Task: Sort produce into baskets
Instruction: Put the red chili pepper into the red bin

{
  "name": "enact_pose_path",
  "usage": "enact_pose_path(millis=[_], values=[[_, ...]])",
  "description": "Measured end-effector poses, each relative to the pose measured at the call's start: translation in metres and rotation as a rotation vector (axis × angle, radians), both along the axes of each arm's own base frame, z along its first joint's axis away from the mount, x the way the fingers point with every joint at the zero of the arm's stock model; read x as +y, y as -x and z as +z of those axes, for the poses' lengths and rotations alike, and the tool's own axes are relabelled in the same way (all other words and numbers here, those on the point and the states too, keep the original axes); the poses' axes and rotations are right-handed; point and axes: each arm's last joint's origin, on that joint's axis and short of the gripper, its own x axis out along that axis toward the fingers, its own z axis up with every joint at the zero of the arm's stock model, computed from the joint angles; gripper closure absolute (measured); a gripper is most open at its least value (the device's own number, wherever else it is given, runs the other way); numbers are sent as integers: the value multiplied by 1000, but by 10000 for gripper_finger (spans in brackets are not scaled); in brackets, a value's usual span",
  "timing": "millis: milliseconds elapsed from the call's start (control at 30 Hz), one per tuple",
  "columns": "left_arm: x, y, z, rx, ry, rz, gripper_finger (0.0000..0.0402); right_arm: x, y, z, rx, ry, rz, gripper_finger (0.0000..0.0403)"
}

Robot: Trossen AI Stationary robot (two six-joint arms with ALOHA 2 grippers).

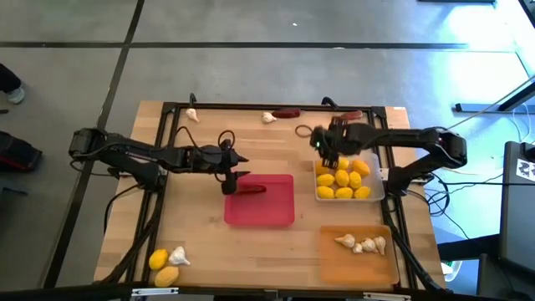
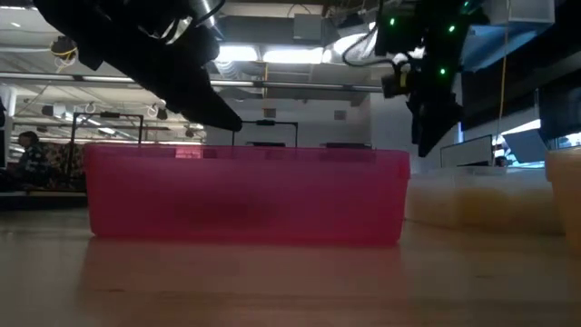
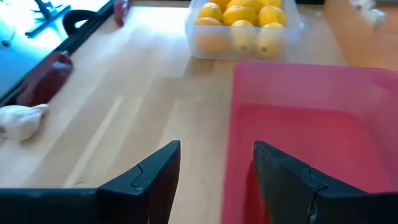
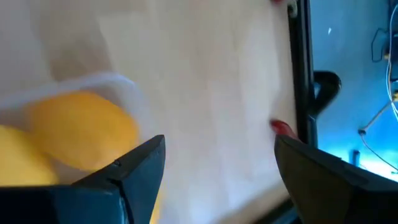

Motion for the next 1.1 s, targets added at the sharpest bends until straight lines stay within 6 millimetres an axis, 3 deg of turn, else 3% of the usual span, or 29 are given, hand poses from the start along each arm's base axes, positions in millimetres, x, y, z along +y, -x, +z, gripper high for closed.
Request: enact_pose_path(millis=[333, 567, 900, 1100], values=[[18, 0, 3, -30, -9, 69, 202, -68, 27, -3, 157, 20, -35, 107], [24, 1, 3, -28, -15, 91, 202, -106, 40, -8, 129, 7, -68, 107], [24, 2, 2, -17, -13, 94, 201, -146, 49, -49, 269, -89, -97, 107], [24, 2, 2, -17, -12, 94, 202, -166, 54, -71, 378, -57, -129, 107]])
